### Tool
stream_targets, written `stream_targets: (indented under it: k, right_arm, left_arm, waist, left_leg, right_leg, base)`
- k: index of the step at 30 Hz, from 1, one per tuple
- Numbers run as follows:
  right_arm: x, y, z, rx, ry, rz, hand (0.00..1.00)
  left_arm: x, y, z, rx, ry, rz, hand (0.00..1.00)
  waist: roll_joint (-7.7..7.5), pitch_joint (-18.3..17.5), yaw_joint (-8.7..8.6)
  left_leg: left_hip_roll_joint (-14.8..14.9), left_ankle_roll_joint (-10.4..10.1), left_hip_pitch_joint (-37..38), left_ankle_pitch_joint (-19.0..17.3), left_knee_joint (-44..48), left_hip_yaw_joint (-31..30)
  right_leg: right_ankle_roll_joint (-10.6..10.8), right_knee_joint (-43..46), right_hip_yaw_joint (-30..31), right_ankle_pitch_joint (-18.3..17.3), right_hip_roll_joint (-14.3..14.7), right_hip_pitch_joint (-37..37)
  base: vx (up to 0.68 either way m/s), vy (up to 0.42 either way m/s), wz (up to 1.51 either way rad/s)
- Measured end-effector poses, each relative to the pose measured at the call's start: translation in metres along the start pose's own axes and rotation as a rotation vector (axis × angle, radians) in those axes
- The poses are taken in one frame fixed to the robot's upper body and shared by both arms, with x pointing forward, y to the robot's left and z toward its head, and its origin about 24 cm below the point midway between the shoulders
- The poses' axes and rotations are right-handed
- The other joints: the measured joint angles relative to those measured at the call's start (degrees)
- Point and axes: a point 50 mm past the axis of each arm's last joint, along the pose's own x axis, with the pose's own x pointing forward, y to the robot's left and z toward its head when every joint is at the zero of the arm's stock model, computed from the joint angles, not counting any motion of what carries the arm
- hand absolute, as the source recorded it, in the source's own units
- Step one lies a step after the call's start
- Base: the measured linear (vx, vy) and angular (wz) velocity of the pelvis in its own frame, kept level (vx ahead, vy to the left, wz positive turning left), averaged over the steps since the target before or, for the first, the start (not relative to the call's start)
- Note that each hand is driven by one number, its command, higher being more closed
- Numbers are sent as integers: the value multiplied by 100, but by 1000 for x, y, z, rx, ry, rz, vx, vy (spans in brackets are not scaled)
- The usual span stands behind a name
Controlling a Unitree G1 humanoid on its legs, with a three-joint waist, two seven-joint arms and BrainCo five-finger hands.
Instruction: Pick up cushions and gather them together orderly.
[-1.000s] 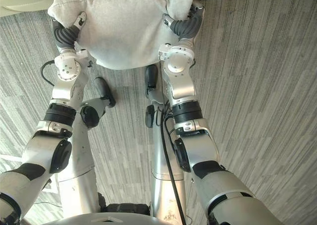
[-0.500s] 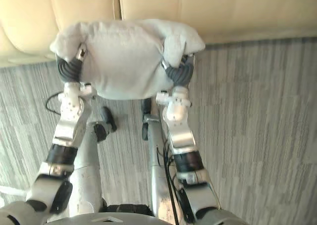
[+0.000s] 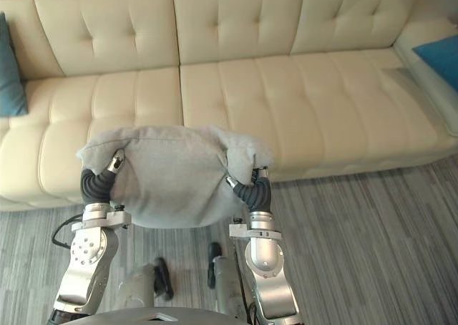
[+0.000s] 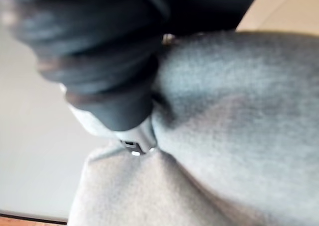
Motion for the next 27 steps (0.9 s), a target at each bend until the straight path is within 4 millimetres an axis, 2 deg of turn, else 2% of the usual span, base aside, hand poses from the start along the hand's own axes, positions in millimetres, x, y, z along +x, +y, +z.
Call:
stream_targets:
  k: [2,6,7,8,10,11,12,13,14,15,17,18,20,21,22,24,25,26,27]
  right_arm:
    - [-1,-1,-1,-4,7,-3,100]
    - [-14,-6,-6,-13,53,-5,100]
    - [-16,-7,-4,-5,52,-12,100]
    - [-17,-8,-1,-2,43,-15,100]
    - [-16,-9,3,1,25,-18,100]
    - [-15,-9,5,1,16,-18,100]
    - [-14,-9,6,-3,8,-14,100]
    - [-13,-9,6,-5,6,-11,100]
    - [-12,-8,5,-9,5,3,100]
    - [-13,-5,6,-5,4,16,100]
    - [-11,0,7,10,-4,35,100]
    - [-9,7,3,25,8,52,100]
    - [-8,11,-2,39,29,58,100]
    - [-8,13,-6,45,46,66,100]
    - [-6,15,-10,46,59,79,100]
    - [-3,16,-17,36,80,87,100]
    - [-2,19,-27,29,116,96,100]
    - [-3,20,-32,24,140,104,100]
    - [-6,21,-39,17,169,113,100]
  left_arm:
    - [-3,0,-3,-5,17,-4,100]
    - [-16,3,-12,2,76,-19,100]
    - [-21,2,-14,-8,96,-17,100]
    - [-23,4,-15,-7,104,-11,100]
    - [-25,4,-15,-7,105,-14,100]
    - [-25,4,-15,-7,106,-15,100]
    - [-26,5,-15,-6,108,-14,100]
    - [-26,5,-15,-6,110,-13,100]
    - [-26,6,-15,-6,113,-10,100]
    - [-26,9,-15,1,110,-1,100]
    - [-25,14,-9,11,86,15,100]
    - [-24,19,-7,20,78,33,100]
    - [-23,22,-6,34,73,36,100]
    - [-22,24,-6,45,68,31,100]
    - [-21,24,-5,52,65,26,100]
    - [-20,25,-6,60,67,21,100]
    - [-18,26,-11,74,86,15,100]
    - [-19,27,-14,85,105,15,100]
    - [-21,28,-18,92,127,16,100]
  waist:
    - [-1,1,-4]
    - [-3,-7,44]
    - [-1,-65,89]
    - [85,-143,105]
    - [112,-160,113]
    - [104,-160,170]
    - [112,-165,260]
    - [131,-177,277]
    - [107,-206,322]
    - [30,-225,329]
    - [-97,-236,324]
    - [-196,-275,409]
    - [-259,-317,463]
    - [-304,-340,459]
    - [-322,-337,453]
    - [-334,-326,415]
    - [-388,-280,373]
    - [-400,-269,370]
    - [-378,-265,341]
  left_leg:
    - [34,0,-7,0,223,-8]
    - [377,152,-436,204,2067,50]
    - [455,213,-578,35,2165,152]
    - [457,284,-693,-110,2002,211]
    - [423,286,-830,-218,1676,289]
    - [377,263,-906,-225,1338,333]
    - [271,94,-960,-121,569,184]
    - [242,39,-951,-84,304,106]
    - [9,-51,-817,522,18,53]
    - [-107,-35,-837,516,24,55]
    - [-144,223,-922,356,273,214]
    - [-112,393,-880,170,538,429]
    - [-125,479,-802,45,698,566]
    - [-218,516,-736,14,653,544]
    - [-306,508,-617,-57,539,536]
    - [-385,527,-451,-158,417,567]
    - [-463,539,-156,-210,286,596]
    - [-490,522,75,-253,164,600]
    - [-481,519,410,-254,-48,555]
  right_leg:
    - [-17,-12,-5,-38,0,110]
    - [-111,-77,70,-326,-93,721]
    - [-142,-49,135,-440,-130,750]
    - [-137,-48,176,-493,-179,757]
    - [-74,-54,239,-531,-271,759]
    - [-26,-69,295,-559,-356,759]
    - [83,-118,361,-622,-450,759]
    - [126,-126,376,-641,-461,753]
    - [300,-227,515,-689,-579,760]
    - [362,-470,573,-636,-649,846]
    - [482,-724,697,-480,-729,962]
    - [661,-730,802,-347,-809,969]
    - [803,-653,843,-260,-891,954]
    - [904,-408,847,-243,-952,839]
    - [1178,150,876,-298,-1000,550]
    - [1579,1097,967,-335,-1044,126]
    - [1613,2031,922,-111,-1100,-224]
    - [1549,2476,886,147,-1102,-355]
    - [1219,2866,691,548,-1111,-401]
  base:
    - [88,-13,-1]
    - [89,55,-5]
    - [38,152,-10]
    - [83,231,-9]
    - [80,199,-4]
    - [116,302,-17]
    - [128,326,-20]
    - [182,420,-29]
    - [201,355,-23]
    - [232,345,-22]
    - [322,316,-27]
    - [357,299,-50]
    - [242,176,-49]
    - [259,143,-43]
    - [207,107,-34]
    - [162,54,-21]
    - [173,22,-18]
    - [217,-23,-16]
    - [213,-55,-12]
